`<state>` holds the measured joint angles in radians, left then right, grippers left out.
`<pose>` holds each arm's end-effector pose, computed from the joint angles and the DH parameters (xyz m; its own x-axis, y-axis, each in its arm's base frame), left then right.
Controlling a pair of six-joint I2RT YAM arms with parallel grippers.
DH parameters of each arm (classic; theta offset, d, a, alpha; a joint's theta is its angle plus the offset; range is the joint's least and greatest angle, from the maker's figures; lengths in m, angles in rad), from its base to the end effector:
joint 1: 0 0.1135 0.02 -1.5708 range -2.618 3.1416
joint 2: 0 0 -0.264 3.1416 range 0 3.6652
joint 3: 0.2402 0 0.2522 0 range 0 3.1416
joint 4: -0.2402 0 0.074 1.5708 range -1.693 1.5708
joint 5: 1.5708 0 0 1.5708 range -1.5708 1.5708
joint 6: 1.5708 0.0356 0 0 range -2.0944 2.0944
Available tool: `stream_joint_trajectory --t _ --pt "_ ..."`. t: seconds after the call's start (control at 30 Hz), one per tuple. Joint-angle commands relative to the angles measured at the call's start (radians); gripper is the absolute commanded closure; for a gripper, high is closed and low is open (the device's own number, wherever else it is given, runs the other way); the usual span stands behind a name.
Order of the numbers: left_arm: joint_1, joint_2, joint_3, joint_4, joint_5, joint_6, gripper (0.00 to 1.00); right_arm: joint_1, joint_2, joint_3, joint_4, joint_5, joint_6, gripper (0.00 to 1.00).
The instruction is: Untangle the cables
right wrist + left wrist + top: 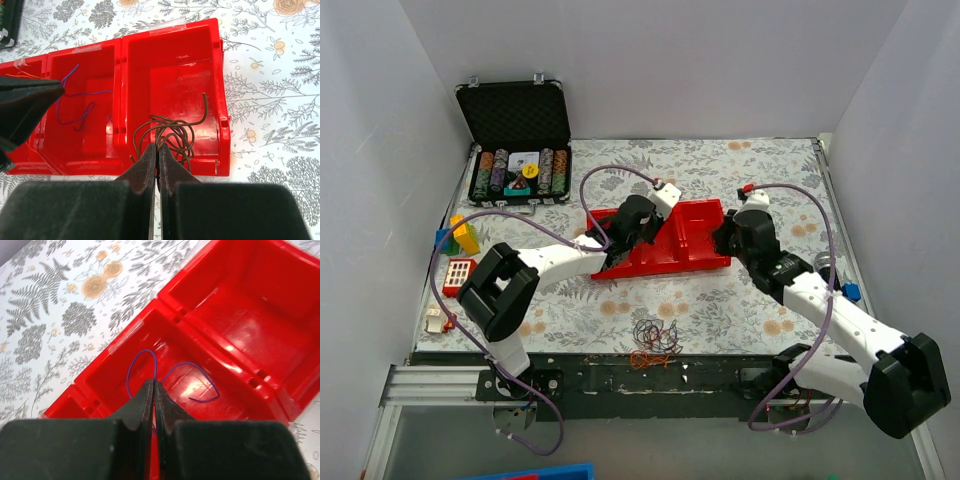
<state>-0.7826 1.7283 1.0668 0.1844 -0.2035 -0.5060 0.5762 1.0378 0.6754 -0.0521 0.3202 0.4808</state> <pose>0.2804 -0.2687 0.2211 -0.5578 -0.1147 -0.8220 0.3349 0.8751 -0.3494 0.2030 0.1186 0.2667 -0.4269 0.2462 -0.8702 -0.0881 0.9463 0.3109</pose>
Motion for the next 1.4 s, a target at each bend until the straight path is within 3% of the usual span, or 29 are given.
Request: stream_joint_trajectory --t 0.0,0.17,0.2,0.27,0.3,0.37,0.47,0.67,0.8,0.87,1.0,1.17,1.37 --pt "-0.020 -0.009 0.070 -0.060 0.067 0.037 1.00 -0.033 0.073 0.087 0.043 -0.092 -0.051 0.99" --pt "-0.021 -0.015 0.081 -0.178 0.094 0.024 0.94 -0.042 0.148 0.134 0.043 -0.121 -0.062 0.98" --pt "-0.021 -0.025 0.073 -0.207 0.126 0.023 0.87 -0.042 0.159 0.141 0.043 -0.119 -0.064 0.97" --pt "-0.023 -0.065 0.053 -0.220 0.170 0.021 0.56 -0.044 0.172 0.151 0.072 -0.122 -0.070 0.94" --pt "-0.021 -0.082 0.045 -0.220 0.177 0.020 0.50 -0.044 0.182 0.157 0.072 -0.122 -0.074 0.93" --pt "-0.023 -0.113 0.047 -0.227 0.182 0.018 0.48 -0.047 0.197 0.176 0.063 -0.119 -0.082 0.93" --pt "-0.021 -0.150 0.076 -0.270 0.200 0.011 0.29 -0.049 0.214 0.197 0.057 -0.128 -0.090 0.94" --pt "-0.023 -0.248 0.081 -0.313 0.280 0.015 0.07 -0.050 0.223 0.231 0.023 -0.121 -0.093 0.94" --pt "-0.023 -0.332 0.032 -0.341 0.343 0.026 0.02 -0.050 0.222 0.240 0.017 -0.119 -0.094 0.90" --pt "-0.021 -0.375 0.001 -0.349 0.377 0.041 0.02 -0.050 0.228 0.250 0.009 -0.119 -0.097 0.67" --pt "-0.021 -0.453 -0.057 -0.358 0.449 0.075 0.02 -0.050 0.226 0.269 -0.003 -0.112 -0.100 0.43" --pt "-0.024 -0.533 -0.108 -0.416 0.553 0.096 0.02 -0.050 0.156 0.259 -0.028 -0.113 -0.100 0.40" --pt "-0.037 -0.590 -0.229 -0.437 0.728 0.202 0.02 -0.044 -0.040 0.087 -0.054 -0.190 -0.039 0.40"
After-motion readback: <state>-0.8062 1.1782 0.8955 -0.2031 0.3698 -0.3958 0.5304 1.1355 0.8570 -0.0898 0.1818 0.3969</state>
